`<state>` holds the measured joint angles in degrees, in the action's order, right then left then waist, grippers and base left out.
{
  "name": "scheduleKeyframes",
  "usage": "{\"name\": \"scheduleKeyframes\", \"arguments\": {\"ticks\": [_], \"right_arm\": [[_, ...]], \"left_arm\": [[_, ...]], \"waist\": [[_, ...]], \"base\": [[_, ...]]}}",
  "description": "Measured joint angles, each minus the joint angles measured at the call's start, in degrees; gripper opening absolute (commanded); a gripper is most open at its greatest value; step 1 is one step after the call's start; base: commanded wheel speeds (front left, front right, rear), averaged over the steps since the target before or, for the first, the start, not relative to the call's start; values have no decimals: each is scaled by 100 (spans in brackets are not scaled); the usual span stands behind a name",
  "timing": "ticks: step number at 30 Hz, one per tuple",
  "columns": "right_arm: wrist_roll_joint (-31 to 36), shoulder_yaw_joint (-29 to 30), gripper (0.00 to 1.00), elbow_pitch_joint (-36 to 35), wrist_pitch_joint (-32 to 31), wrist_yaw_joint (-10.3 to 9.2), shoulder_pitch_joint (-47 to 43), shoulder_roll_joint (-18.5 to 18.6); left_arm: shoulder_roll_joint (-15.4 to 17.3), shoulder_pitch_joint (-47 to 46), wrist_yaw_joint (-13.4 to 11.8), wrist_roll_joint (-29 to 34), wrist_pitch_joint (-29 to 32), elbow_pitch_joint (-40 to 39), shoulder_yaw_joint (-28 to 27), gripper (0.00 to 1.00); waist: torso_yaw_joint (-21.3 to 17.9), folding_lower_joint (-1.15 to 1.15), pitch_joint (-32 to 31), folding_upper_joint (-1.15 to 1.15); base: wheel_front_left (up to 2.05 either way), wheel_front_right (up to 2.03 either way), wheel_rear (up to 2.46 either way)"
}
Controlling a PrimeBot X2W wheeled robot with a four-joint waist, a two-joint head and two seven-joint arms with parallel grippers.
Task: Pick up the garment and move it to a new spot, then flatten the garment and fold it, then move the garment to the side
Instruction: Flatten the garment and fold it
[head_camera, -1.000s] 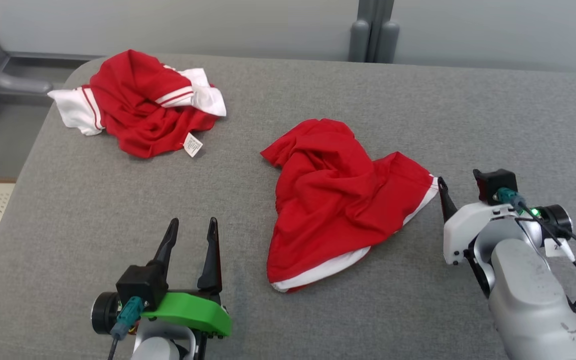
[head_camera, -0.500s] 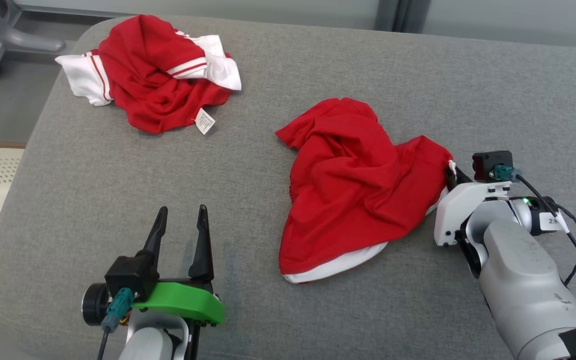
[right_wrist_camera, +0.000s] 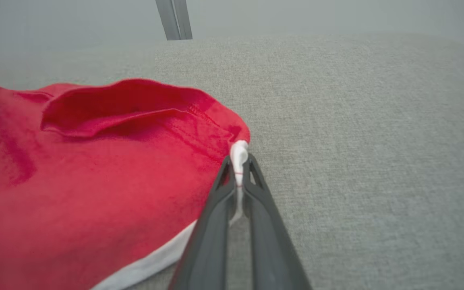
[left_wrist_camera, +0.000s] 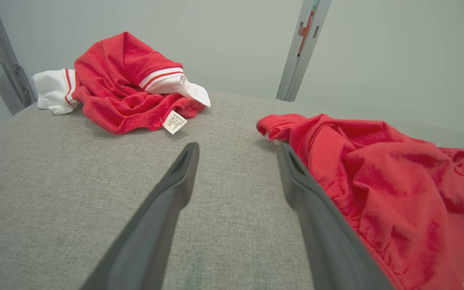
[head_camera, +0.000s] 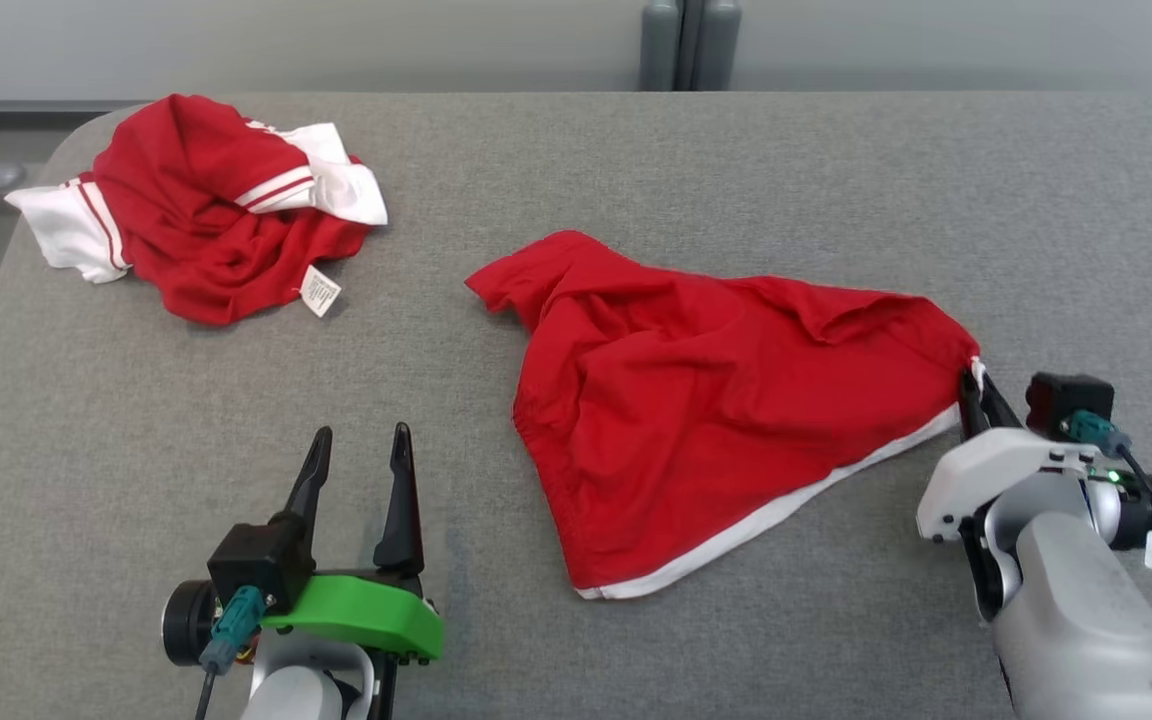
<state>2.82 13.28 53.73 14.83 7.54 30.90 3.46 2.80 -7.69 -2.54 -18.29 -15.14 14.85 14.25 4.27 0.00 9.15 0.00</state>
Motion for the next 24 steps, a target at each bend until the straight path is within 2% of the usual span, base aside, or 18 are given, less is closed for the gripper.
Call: {"name": "scheduleKeyframes", "arguments": {"ticks": [5,12,13,14,16,18,19,20,21,24], "right_arm": [[-133,272,0,-550,22,0,-666,-57],[-933,55,0,-928,23,0,-1322,-62],[-975,20,7,-972,23,0,-1389,-62],[-992,-5,11,-991,23,0,-1446,-62],[-1042,-16,6,-1014,23,0,-1533,-67],[-1003,9,7,-999,23,0,-1591,-65],[-972,38,12,-1033,23,0,-1641,-68],[-966,53,36,-1071,23,0,-1667,-68],[-953,75,100,-1140,23,0,-1685,-66],[-913,159,100,-1391,23,0,-1782,-64]], "left_arm": [[0,14,10,-18,0,26,14,100],[0,25,26,-70,0,60,97,100],[0,30,27,-84,0,70,112,100],[0,35,27,-88,0,84,131,100],[0,37,27,-114,0,111,165,100],[0,40,29,-135,0,142,197,100],[0,46,31,-146,0,160,213,100],[0,51,36,-169,0,169,220,100],[0,58,36,-177,0,172,226,100],[0,69,65,-198,0,181,276,100]], "waist": [[-176,0,-136,0],[-283,0,-279,0],[-284,0,-295,0],[-283,0,-309,0],[-275,0,-337,0],[-261,0,-370,0],[-249,0,-393,0],[-241,0,-409,0],[-230,0,-428,0],[-209,0,-484,0]], "base": [[0,0,0],[0,0,0],[0,0,0],[0,0,0],[0,0,0],[0,0,0],[0,0,0],[0,0,0],[0,0,0],[0,0,0]]}}
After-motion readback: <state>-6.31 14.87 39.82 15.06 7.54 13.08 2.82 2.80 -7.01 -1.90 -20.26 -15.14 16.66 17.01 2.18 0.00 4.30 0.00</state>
